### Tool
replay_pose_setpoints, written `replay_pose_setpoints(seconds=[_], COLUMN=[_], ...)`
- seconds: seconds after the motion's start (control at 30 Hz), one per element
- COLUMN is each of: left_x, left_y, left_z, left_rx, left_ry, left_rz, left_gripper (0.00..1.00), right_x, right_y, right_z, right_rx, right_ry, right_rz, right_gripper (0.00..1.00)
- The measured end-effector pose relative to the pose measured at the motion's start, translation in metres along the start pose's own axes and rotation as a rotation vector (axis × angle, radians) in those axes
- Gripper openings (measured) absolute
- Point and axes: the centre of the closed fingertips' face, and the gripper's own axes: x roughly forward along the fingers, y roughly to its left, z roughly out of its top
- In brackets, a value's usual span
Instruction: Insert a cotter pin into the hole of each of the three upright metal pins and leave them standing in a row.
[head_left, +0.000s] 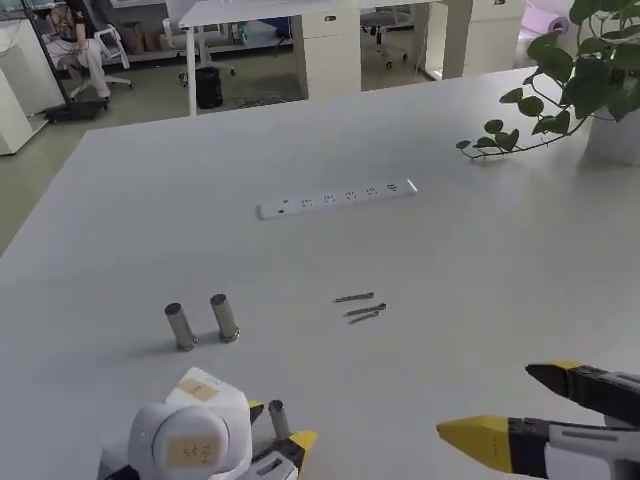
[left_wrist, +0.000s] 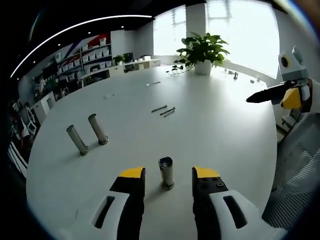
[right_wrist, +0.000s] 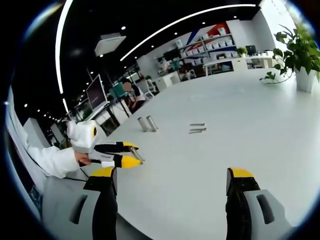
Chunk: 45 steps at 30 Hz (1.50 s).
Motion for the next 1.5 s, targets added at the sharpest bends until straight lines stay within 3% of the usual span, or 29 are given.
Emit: replay_pose_setpoints(seconds=[0.03,0.1,0.13,0.23,0.3,0.4,0.53,0.7,1.0,1.23,1.5], left_x=[-0.003,-0.006,-0.009,-0.017,-0.023,-0.031,-0.045,-0.059,-0.075,-0.078,-0.079], left_y=[0.001,-0.001,-0.004,-0.007,-0.007,-0.014,-0.023,-0.027,-0.024,-0.018,-0.018], left_z=[0.004,0.008,0.014,0.027,0.033,0.036,0.043,0.034,0.022,0.016,0.010], left_rx=[0.057,0.063,0.071,0.078,0.134,0.086,0.037,-0.006,-0.135,-0.160,-0.181], left_ry=[-0.002,0.005,-0.012,-0.059,-0.069,-0.075,-0.119,-0.115,-0.138,-0.134,-0.132], left_rz=[-0.002,-0.014,-0.036,-0.074,-0.082,-0.142,-0.216,-0.259,-0.270,-0.264,-0.273], left_gripper=[0.33,0.37,0.40,0.55,0.66,0.82,0.99,0.99,0.99,0.99,0.99], right_x=[0.000,0.000,-0.001,-0.001,-0.001,-0.001,-0.003,-0.004,-0.003,-0.002,-0.001], right_y=[0.001,0.001,0.001,0.003,0.003,0.003,0.003,0.002,0.004,0.008,0.008], right_z=[0.000,0.000,0.000,0.001,0.001,0.003,0.004,0.003,0.005,0.007,0.021], right_rx=[0.001,-0.001,-0.001,-0.001,-0.002,-0.002,-0.002,-0.001,-0.014,-0.051,-0.102], right_ry=[0.001,0.000,0.001,-0.001,-0.003,-0.008,-0.013,-0.011,-0.005,0.020,0.012], right_rz=[0.002,0.003,0.004,0.010,0.012,0.013,0.011,0.008,0.014,0.014,-0.016], right_gripper=[0.88,0.88,0.88,0.88,0.88,0.88,0.88,0.88,0.88,0.88,0.86])
